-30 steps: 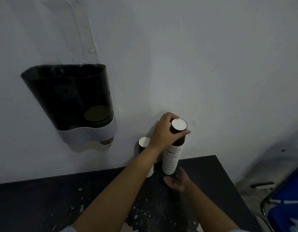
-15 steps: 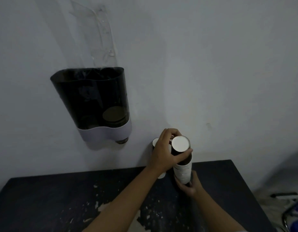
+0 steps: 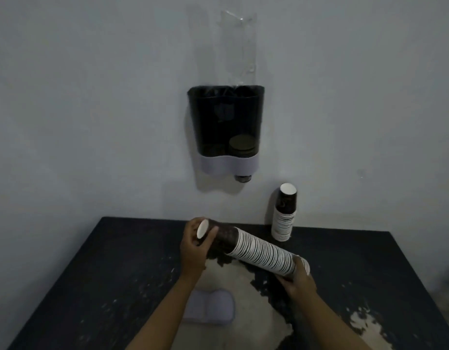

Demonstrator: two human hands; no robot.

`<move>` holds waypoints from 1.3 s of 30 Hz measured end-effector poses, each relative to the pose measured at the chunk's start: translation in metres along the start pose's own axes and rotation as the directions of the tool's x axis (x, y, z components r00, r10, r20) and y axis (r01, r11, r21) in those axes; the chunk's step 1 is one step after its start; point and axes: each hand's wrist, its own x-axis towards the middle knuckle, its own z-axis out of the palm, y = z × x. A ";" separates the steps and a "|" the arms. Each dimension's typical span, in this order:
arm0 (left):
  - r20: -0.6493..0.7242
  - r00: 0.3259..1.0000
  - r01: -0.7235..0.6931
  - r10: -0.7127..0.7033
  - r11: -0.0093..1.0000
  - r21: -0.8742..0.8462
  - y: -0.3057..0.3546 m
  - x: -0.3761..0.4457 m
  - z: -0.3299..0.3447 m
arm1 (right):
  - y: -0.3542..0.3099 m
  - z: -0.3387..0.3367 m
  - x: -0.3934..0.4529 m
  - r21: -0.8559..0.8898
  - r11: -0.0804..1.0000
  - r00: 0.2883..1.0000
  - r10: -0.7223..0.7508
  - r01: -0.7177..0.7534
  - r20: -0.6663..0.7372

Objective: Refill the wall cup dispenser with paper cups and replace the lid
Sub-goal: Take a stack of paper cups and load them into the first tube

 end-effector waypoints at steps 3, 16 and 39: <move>0.015 0.965 0.262 -0.262 0.965 -0.025 -0.039 -0.018 -0.067 | 0.012 0.027 -0.042 0.079 0.994 0.983 -0.060 0.074 -0.174; 0.201 0.670 0.543 -0.715 0.656 0.524 -0.098 -0.099 -0.193 | 0.064 0.181 -0.142 -0.278 0.738 0.720 -0.380 0.615 0.581; 0.098 0.930 0.324 -0.354 0.916 0.237 -0.068 -0.038 -0.283 | 0.129 0.275 -0.223 -0.410 0.276 0.333 0.285 0.869 0.899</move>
